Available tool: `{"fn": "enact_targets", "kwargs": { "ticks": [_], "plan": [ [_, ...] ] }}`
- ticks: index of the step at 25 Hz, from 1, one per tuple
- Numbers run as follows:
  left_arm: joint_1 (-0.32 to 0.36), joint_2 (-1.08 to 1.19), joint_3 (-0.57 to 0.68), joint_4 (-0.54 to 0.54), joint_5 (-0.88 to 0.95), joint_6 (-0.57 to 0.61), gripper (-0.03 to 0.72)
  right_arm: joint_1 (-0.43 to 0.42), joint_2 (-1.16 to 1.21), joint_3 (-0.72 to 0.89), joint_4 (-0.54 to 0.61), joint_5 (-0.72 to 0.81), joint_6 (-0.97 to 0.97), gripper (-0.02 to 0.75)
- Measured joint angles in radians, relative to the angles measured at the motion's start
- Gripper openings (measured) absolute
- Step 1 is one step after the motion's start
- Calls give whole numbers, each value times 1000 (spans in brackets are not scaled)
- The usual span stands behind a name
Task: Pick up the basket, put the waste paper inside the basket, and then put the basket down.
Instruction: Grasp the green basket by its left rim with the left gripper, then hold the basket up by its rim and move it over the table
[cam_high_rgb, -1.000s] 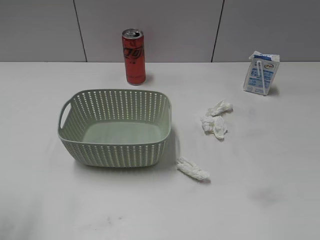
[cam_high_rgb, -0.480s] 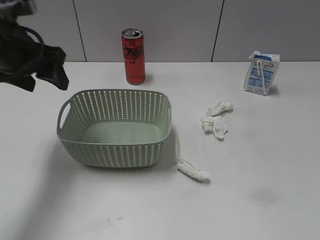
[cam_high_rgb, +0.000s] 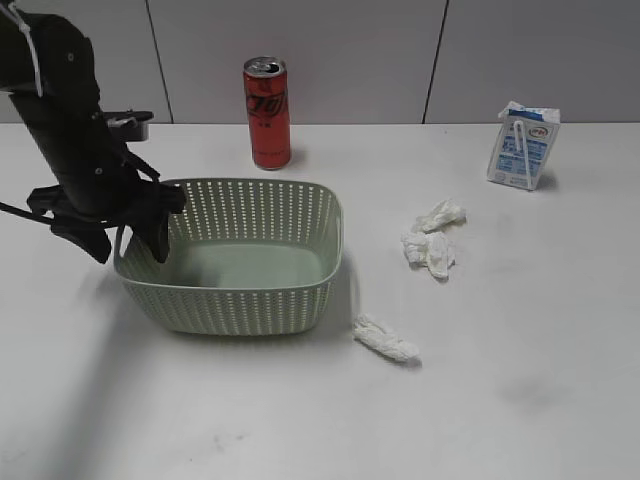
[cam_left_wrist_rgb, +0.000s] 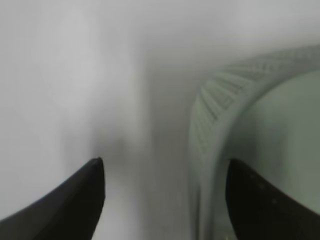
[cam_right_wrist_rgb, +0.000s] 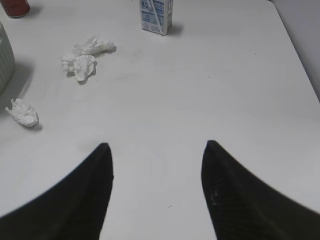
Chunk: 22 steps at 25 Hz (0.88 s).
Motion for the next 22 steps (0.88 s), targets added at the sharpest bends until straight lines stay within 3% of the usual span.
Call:
{"fn": "enact_targets", "kwargs": {
  "ticks": [3,9,11,17,22],
  "plan": [
    [-1,7,0,0,2,0,458,0,0,0,0,0,0,429],
    [-1,0,-3,-10,45,-1,95,0,0,0,0,0,0,429],
    [-1,-12,-3,-12,68,-3,17,0,0,0,0,0,0,428],
    [-6,-130,1,-52,160,-4,0,0,0,0,8,0,-1,428],
    [-25,-330,145,-82,63,-8,0,0,61,-4,100,-9,-96,428]
  ]
}}
